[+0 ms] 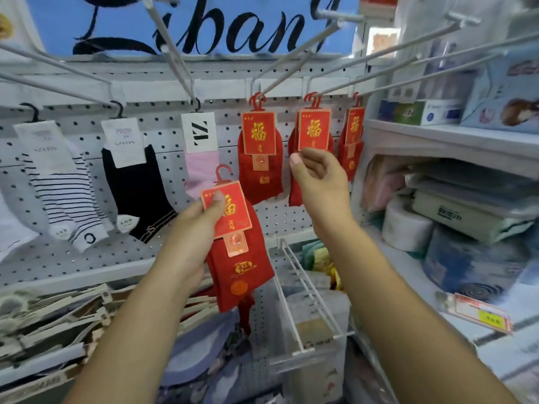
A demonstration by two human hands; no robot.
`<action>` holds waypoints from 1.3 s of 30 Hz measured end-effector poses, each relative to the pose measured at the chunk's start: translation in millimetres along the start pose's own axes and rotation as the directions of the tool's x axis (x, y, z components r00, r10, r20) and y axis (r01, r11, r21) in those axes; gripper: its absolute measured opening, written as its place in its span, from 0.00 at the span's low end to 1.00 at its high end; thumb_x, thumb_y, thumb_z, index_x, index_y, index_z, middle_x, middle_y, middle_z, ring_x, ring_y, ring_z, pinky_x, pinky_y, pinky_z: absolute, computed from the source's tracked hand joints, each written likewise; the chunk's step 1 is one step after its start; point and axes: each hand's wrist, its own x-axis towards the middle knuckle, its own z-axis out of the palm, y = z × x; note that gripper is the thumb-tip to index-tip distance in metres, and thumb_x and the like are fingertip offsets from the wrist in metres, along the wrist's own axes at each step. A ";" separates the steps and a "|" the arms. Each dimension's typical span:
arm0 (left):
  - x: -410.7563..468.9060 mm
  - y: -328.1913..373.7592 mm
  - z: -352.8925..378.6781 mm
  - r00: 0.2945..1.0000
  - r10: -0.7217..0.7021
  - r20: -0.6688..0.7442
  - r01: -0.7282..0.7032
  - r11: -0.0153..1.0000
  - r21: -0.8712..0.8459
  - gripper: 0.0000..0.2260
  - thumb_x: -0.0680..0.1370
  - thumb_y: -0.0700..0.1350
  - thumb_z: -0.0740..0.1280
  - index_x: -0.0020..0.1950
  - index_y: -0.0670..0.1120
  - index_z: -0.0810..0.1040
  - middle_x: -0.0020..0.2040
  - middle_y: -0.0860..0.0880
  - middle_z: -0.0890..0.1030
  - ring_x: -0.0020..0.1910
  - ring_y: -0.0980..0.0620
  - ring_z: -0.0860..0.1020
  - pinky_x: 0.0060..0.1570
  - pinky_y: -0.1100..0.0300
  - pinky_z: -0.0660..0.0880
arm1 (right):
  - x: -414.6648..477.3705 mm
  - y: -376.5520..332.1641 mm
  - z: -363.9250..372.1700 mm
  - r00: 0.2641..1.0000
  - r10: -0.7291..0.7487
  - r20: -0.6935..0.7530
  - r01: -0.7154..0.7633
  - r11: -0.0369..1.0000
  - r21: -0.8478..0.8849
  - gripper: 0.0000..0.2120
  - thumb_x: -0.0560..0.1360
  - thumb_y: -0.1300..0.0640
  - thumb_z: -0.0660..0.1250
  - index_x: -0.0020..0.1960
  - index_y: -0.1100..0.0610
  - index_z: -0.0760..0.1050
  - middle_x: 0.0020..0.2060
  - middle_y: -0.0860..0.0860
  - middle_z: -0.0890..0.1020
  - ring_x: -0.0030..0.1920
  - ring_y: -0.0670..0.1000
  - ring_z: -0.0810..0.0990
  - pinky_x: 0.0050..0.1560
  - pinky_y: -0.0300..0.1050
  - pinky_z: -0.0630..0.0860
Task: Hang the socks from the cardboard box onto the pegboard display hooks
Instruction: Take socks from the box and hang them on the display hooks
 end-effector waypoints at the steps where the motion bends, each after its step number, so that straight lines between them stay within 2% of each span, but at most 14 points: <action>1: 0.9 -1.5 6.4 1.000 -0.005 0.014 0.005 1.000 -0.016 0.10 0.82 0.54 0.66 0.57 0.52 0.83 0.47 0.49 0.88 0.44 0.50 0.87 0.35 0.58 0.82 | -11.0 4.0 -11.5 1.000 0.011 0.003 -0.011 1.000 0.005 0.15 0.78 0.52 0.71 0.63 0.56 0.76 0.55 0.47 0.83 0.52 0.36 0.82 0.53 0.31 0.78; 4: 2.5 -4.6 31.6 0.997 -0.030 0.065 0.033 0.998 -0.052 0.09 0.80 0.53 0.69 0.55 0.50 0.85 0.50 0.48 0.88 0.46 0.49 0.87 0.48 0.51 0.82 | -36.8 9.6 -46.4 0.991 0.105 0.077 -0.107 0.994 0.023 0.11 0.79 0.48 0.69 0.58 0.53 0.79 0.53 0.49 0.86 0.55 0.45 0.84 0.59 0.45 0.81; 8: 2.1 -8.7 70.2 0.984 -0.081 0.160 0.091 0.994 -0.054 0.08 0.78 0.53 0.71 0.51 0.51 0.87 0.51 0.48 0.88 0.48 0.49 0.87 0.52 0.49 0.82 | -44.6 1.9 -85.1 0.950 0.195 0.242 -0.197 0.980 -0.017 0.18 0.80 0.42 0.64 0.58 0.54 0.81 0.52 0.48 0.87 0.54 0.46 0.85 0.52 0.42 0.82; 10: 0.9 -10.6 89.2 0.978 -0.080 0.193 0.093 0.994 -0.060 0.10 0.77 0.52 0.72 0.54 0.49 0.86 0.52 0.47 0.88 0.49 0.50 0.87 0.46 0.53 0.83 | -41.3 -3.3 -100.1 0.938 0.220 0.267 -0.207 0.975 -0.075 0.19 0.79 0.39 0.65 0.56 0.53 0.82 0.51 0.49 0.87 0.52 0.48 0.86 0.47 0.41 0.83; 12: -1.5 -11.1 107.8 0.974 -0.079 0.211 0.096 0.993 -0.073 0.09 0.77 0.51 0.72 0.53 0.49 0.87 0.51 0.46 0.88 0.45 0.52 0.87 0.37 0.60 0.81 | -36.0 -7.2 -113.1 0.927 0.240 0.290 -0.223 0.971 -0.091 0.19 0.77 0.39 0.68 0.54 0.53 0.83 0.49 0.52 0.87 0.50 0.52 0.87 0.51 0.49 0.84; 15: -4.7 -11.7 132.7 0.979 -0.078 0.190 0.090 0.995 -0.051 0.10 0.75 0.52 0.73 0.51 0.48 0.87 0.50 0.45 0.88 0.46 0.51 0.87 0.37 0.61 0.81 | -26.1 -12.1 -131.4 0.921 0.227 0.317 -0.213 0.974 -0.079 0.13 0.75 0.46 0.74 0.54 0.53 0.83 0.48 0.54 0.87 0.49 0.57 0.87 0.55 0.59 0.82; 19: -12.0 -9.1 162.4 0.984 -0.077 0.164 0.074 0.997 0.021 0.13 0.76 0.54 0.73 0.53 0.47 0.87 0.51 0.47 0.88 0.50 0.50 0.86 0.49 0.54 0.79 | -13.3 -16.0 -154.7 0.932 0.137 0.337 -0.105 0.988 -0.110 0.10 0.76 0.54 0.74 0.56 0.55 0.82 0.47 0.51 0.88 0.46 0.52 0.87 0.47 0.46 0.84; 21: -16.2 -6.2 173.1 0.996 -0.022 0.092 0.016 0.998 0.063 0.11 0.77 0.54 0.72 0.53 0.49 0.87 0.50 0.50 0.88 0.51 0.52 0.86 0.53 0.53 0.79 | -7.3 -14.0 -164.2 0.936 0.138 0.325 -0.114 0.989 -0.093 0.09 0.76 0.54 0.73 0.56 0.53 0.81 0.48 0.50 0.88 0.47 0.50 0.87 0.48 0.46 0.84; 23: -18.0 -1.1 179.1 0.988 0.144 -0.063 -0.132 0.978 0.162 0.10 0.78 0.55 0.72 0.55 0.53 0.85 0.50 0.57 0.87 0.52 0.59 0.84 0.53 0.57 0.79 | 2.4 -10.9 -171.6 0.951 0.138 0.275 -0.117 0.989 -0.091 0.09 0.76 0.52 0.73 0.56 0.51 0.81 0.49 0.48 0.87 0.48 0.48 0.87 0.49 0.48 0.84; 26: -21.1 17.0 183.3 0.885 0.414 -0.212 -0.360 0.898 0.252 0.12 0.78 0.54 0.72 0.61 0.59 0.80 0.54 0.62 0.84 0.51 0.69 0.80 0.54 0.65 0.76 | 23.8 -10.3 -176.3 0.975 0.112 0.192 -0.093 0.990 -0.109 0.09 0.76 0.49 0.73 0.55 0.48 0.79 0.49 0.45 0.86 0.46 0.43 0.86 0.46 0.42 0.82; 29: -16.3 37.5 189.5 0.824 0.532 -0.195 -0.457 0.827 0.326 0.17 0.79 0.53 0.72 0.67 0.61 0.76 0.59 0.64 0.80 0.57 0.71 0.77 0.57 0.68 0.73 | 46.0 -10.9 -169.0 0.981 0.082 0.177 -0.056 0.988 -0.142 0.06 0.78 0.48 0.70 0.54 0.46 0.77 0.48 0.44 0.85 0.46 0.42 0.85 0.44 0.38 0.80; 32: -7.2 52.3 199.9 0.823 0.549 -0.142 -0.478 0.806 0.350 0.21 0.80 0.51 0.71 0.72 0.61 0.72 0.64 0.66 0.77 0.65 0.68 0.73 0.65 0.61 0.71 | 66.4 -12.0 -153.3 0.981 0.076 0.177 -0.061 0.994 -0.087 0.06 0.80 0.50 0.67 0.56 0.50 0.77 0.49 0.47 0.85 0.46 0.45 0.86 0.42 0.40 0.81; 34: -2.8 57.3 206.3 0.826 0.556 -0.098 -0.489 0.791 0.368 0.21 0.81 0.49 0.70 0.73 0.59 0.72 0.67 0.64 0.76 0.69 0.65 0.72 0.69 0.58 0.71 | 81.0 -14.7 -144.0 0.985 0.083 0.152 -0.074 0.995 -0.063 0.08 0.81 0.52 0.66 0.58 0.53 0.76 0.49 0.48 0.85 0.45 0.45 0.85 0.35 0.35 0.79; 39: 2.4 66.2 210.8 0.810 0.583 -0.063 -0.502 0.745 0.440 0.19 0.80 0.50 0.70 0.71 0.57 0.73 0.66 0.61 0.77 0.67 0.65 0.73 0.65 0.64 0.70 | 111.5 -15.8 -134.9 0.976 0.124 0.178 -0.120 0.992 -0.032 0.07 0.82 0.53 0.64 0.59 0.52 0.75 0.48 0.48 0.83 0.44 0.44 0.84 0.31 0.33 0.78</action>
